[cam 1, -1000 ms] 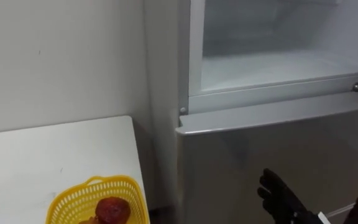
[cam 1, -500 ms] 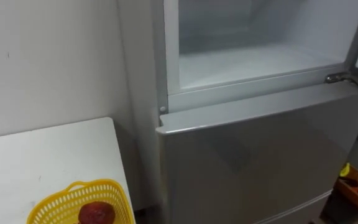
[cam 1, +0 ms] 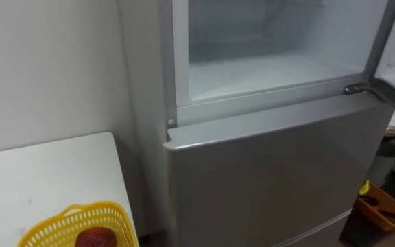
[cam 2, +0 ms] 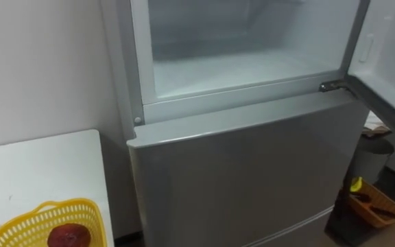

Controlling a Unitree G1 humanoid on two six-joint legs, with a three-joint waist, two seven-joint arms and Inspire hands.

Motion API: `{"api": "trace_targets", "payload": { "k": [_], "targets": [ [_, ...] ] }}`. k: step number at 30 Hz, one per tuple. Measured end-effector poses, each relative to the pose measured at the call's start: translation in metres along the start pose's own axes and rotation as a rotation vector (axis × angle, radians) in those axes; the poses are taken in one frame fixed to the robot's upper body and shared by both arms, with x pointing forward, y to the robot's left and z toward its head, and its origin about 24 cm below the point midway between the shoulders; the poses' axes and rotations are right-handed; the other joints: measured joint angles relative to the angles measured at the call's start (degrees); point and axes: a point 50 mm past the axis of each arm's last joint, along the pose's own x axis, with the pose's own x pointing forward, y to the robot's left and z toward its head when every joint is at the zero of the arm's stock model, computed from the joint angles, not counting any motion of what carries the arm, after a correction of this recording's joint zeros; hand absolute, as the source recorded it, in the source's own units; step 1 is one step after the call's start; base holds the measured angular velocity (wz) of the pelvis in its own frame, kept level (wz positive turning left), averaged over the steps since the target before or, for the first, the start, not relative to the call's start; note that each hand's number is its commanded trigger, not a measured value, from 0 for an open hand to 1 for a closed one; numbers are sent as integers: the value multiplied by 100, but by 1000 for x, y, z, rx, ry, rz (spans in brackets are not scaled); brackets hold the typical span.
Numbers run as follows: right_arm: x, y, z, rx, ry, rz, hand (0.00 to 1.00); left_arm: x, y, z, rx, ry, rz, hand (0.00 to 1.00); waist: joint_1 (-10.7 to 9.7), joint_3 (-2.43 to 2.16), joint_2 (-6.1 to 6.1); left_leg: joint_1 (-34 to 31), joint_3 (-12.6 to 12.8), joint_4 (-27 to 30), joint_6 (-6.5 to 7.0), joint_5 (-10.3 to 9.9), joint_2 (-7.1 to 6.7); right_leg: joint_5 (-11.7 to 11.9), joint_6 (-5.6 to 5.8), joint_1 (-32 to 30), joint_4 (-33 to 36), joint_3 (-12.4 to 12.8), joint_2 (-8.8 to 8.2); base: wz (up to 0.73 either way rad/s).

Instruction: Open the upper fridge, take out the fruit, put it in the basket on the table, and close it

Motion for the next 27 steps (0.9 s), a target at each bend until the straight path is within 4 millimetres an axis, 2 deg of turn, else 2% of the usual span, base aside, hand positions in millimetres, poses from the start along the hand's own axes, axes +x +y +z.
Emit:
{"api": "trace_targets", "payload": {
  "k": [3,10,13,17,19,21,27],
  "targets": [
    [5,7,17,96,-70,-48,0,0,6,0,-45,3,28,0,-30,-6,-44,-9,6,-4,0,1,-3,-7,0,-18,-5,1,-2,0],
    [10,18,31,202,-129,-102,0,1,12,2,-85,-3,56,0,-66,-8,-155,-3,1,-50,0,2,-16,-12,4,-27,3,1,2,0],
    [13,29,48,286,-191,-95,0,1,15,-3,-126,14,75,0,-76,-12,-173,-6,5,-62,3,3,-25,-14,9,-80,11,-2,2,0],
    [15,43,68,344,-249,-55,0,-1,19,-10,-163,38,98,0,-83,-29,-256,-26,5,-59,0,5,-20,-13,7,-73,14,30,8,0],
    [16,44,72,368,-260,-52,0,-1,20,-11,-164,44,102,0,-83,-48,-287,-32,11,-52,-2,6,-17,-12,6,-76,14,33,14,0],
    [15,48,73,377,-262,-39,0,-2,20,-12,-157,52,100,0,-80,-45,-330,-42,11,-56,-2,6,-15,-11,5,-96,21,49,28,0],
    [13,72,81,386,-286,71,0,-3,18,-16,-159,63,97,0,-220,-43,-298,-45,3,-75,-2,5,-3,5,-1,-68,19,49,60,0]
  ]
}}
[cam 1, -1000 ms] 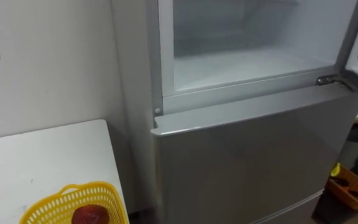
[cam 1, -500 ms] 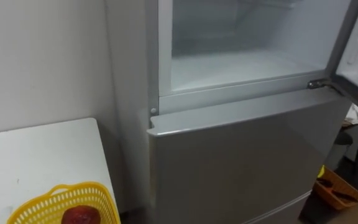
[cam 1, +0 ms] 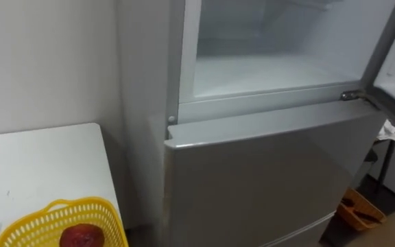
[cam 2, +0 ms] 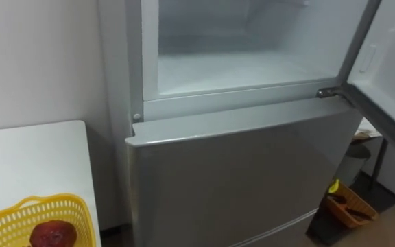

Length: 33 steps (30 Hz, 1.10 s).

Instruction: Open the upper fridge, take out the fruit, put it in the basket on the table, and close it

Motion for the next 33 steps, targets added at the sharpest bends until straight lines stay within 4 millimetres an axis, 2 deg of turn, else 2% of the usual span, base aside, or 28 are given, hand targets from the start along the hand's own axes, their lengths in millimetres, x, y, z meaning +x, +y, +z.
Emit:
{"api": "trace_targets", "payload": {
  "k": [4,8,11,17,22,29,33],
  "targets": [
    [-2,13,3,7,-6,74,0,0,-1,1,-6,-4,-3,0,-1,13,37,6,1,-15,-4,-1,11,1,-3,-6,34,-23,2,0],
    [-7,37,3,22,-14,204,0,2,-4,3,-8,4,-24,0,2,40,135,-1,-1,-4,-3,-1,0,0,-4,-36,78,-36,-46,0],
    [-15,53,2,43,-2,322,0,2,-6,3,-6,4,-29,0,92,40,191,2,14,1,-6,6,-1,-4,-10,-50,82,-38,-54,-3],
    [-32,80,-3,44,32,579,0,2,-7,3,18,4,-42,0,260,35,155,-60,-19,105,-4,13,10,-11,-16,-64,74,-95,-70,5],
    [-35,86,-5,32,43,697,0,0,-8,-4,19,21,-44,0,329,27,136,-64,-41,116,-4,13,11,-15,-21,-60,76,-110,-74,2],
    [-51,100,-28,-21,139,878,0,-1,-10,-10,23,41,-55,0,323,-6,37,-40,-137,169,-5,13,14,-18,-26,39,-6,-234,-87,6],
    [-65,106,-42,-54,205,1000,0,-1,-10,-11,25,49,-57,0,391,-23,3,-33,-171,183,-5,12,21,-10,-35,62,-18,-270,-84,5]
  ]
}}
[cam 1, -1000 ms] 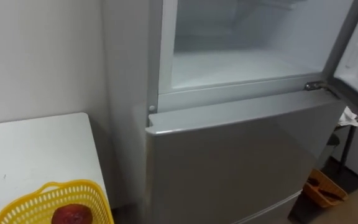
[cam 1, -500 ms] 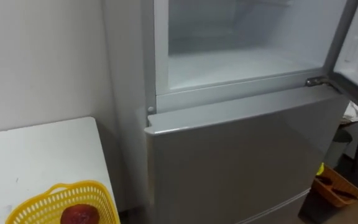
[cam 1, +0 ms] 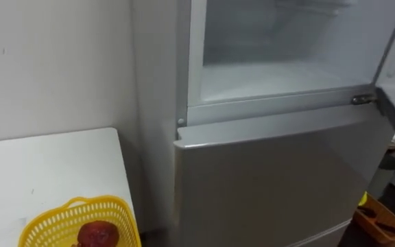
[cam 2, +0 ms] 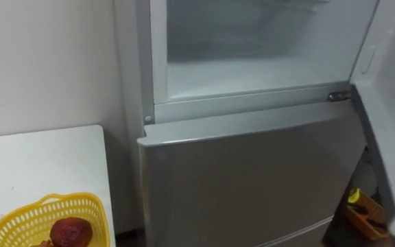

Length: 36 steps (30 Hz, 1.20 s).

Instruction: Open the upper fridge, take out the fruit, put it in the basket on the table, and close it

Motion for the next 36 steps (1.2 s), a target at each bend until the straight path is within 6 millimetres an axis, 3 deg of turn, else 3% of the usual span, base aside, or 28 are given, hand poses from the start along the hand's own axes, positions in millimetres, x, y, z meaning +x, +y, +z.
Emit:
{"api": "trace_targets", "payload": {
  "k": [16,21,28,36],
  "targets": [
    [-7,22,-45,-24,190,178,0,6,-2,19,83,-27,-10,0,459,33,15,37,-300,-21,-7,2,-10,52,-4,319,-191,-294,0,10],
    [-11,24,-52,-49,215,214,0,4,-3,4,89,14,-12,0,675,81,72,71,-339,-49,-12,4,-24,49,-3,366,-211,-338,-4,2],
    [-10,23,-51,-36,207,211,0,-1,-1,-15,66,63,-5,0,743,66,99,37,-372,36,-12,5,-24,47,-4,376,-205,-392,-16,3],
    [-10,23,-50,-54,203,211,0,-2,-2,-17,61,71,-6,0,831,37,136,-6,-454,119,-11,5,-16,52,-12,393,-184,-440,-17,4]
  ]
}}
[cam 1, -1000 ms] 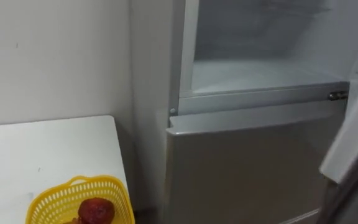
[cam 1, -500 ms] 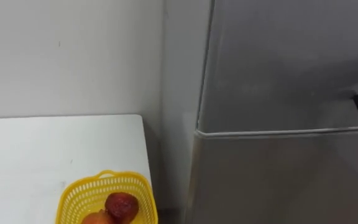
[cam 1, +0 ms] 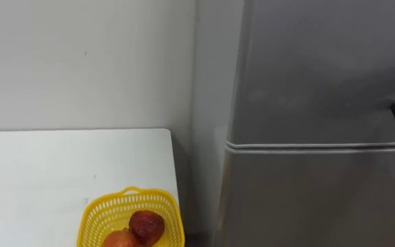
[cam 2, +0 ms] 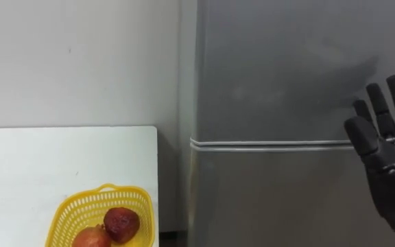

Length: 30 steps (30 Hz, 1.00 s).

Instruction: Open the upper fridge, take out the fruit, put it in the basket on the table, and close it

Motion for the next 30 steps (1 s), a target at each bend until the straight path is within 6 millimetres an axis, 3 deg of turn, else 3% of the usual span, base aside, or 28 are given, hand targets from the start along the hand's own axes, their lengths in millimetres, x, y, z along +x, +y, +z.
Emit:
{"api": "trace_targets", "payload": {
  "k": [7,13,16,18,22,26,30],
  "targets": [
    [0,-2,3,-126,-4,-72,0,0,0,-1,-12,-2,11,0,-22,12,26,-13,-22,11,-4,4,5,4,-7,-5,-25,-24,-2,2],
    [-3,-18,26,-351,-95,-313,0,-1,6,0,-55,-16,61,0,-136,18,15,-61,-85,6,-1,5,-18,-10,1,-12,-46,-80,-18,5],
    [-22,-31,32,-530,-113,-474,0,0,6,3,-57,-23,86,0,-145,13,69,-57,-85,-15,-1,5,-26,-10,4,-18,-43,-86,-19,0],
    [-36,-38,30,-639,-107,-584,0,0,1,6,-66,-29,96,0,-250,-16,153,-37,-65,-109,1,7,-47,-23,25,-16,-41,-122,-37,0],
    [-64,-57,25,-715,-90,-813,0,-1,-6,7,-59,-27,101,0,-281,-24,259,68,-34,-229,11,27,-73,-45,54,-5,-13,-62,-50,-7],
    [-106,-92,7,-737,24,-1102,0,1,-10,14,-85,-38,108,0,-320,-7,267,64,-17,-231,13,27,-89,-59,62,-14,-41,40,-45,-4],
    [-151,-112,-15,-747,161,-1319,0,2,-9,20,-107,-50,109,0,-356,-6,267,68,-25,-237,18,29,-100,-63,69,-8,-54,63,-42,0]
  ]
}}
